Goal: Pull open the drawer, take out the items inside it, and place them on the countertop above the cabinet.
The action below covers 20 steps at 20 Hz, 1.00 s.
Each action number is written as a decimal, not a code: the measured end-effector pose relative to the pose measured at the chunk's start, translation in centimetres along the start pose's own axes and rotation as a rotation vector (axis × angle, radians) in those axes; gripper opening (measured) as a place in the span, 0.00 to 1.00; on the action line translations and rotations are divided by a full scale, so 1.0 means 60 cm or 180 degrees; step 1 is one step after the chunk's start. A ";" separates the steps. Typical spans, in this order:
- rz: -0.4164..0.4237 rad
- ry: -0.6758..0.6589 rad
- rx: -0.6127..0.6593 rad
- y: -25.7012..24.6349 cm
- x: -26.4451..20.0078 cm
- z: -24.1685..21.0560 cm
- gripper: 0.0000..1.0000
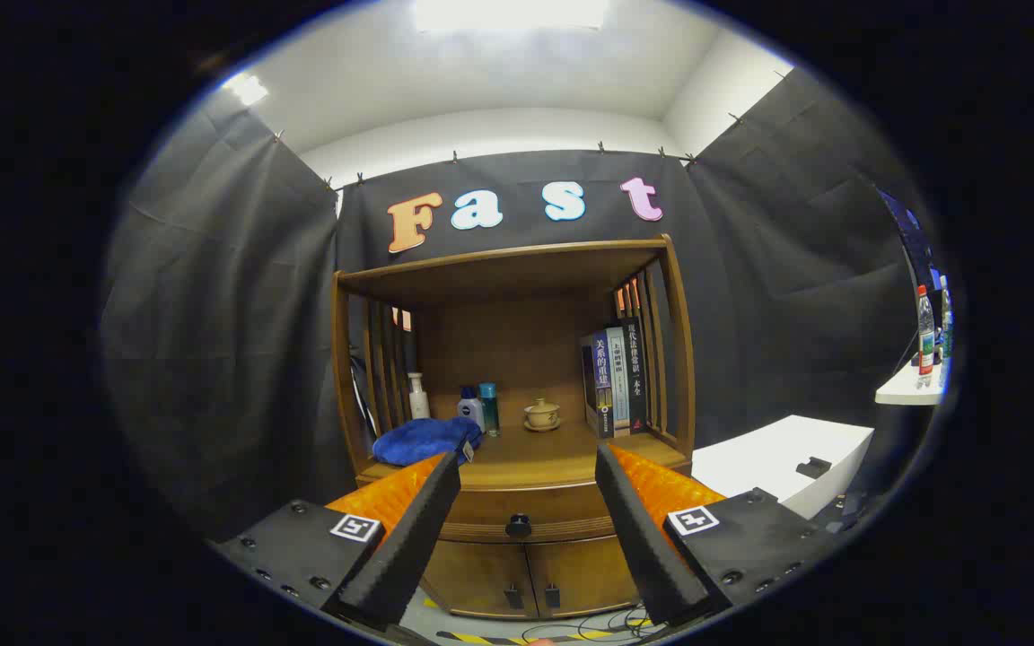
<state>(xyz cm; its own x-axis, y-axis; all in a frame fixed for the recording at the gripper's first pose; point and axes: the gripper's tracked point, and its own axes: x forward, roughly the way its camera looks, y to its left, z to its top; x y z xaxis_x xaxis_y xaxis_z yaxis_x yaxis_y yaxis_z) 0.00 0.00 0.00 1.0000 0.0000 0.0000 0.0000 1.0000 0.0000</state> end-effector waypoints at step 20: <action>-0.0019 -0.0171 -0.0087 -0.013 -0.017 0.030 1.00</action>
<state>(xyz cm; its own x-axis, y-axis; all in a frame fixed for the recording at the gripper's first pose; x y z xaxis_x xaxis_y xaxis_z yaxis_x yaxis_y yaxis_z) -1.03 -0.80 1.82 0.9985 -0.0053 0.0538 0.0068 0.9996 -0.0271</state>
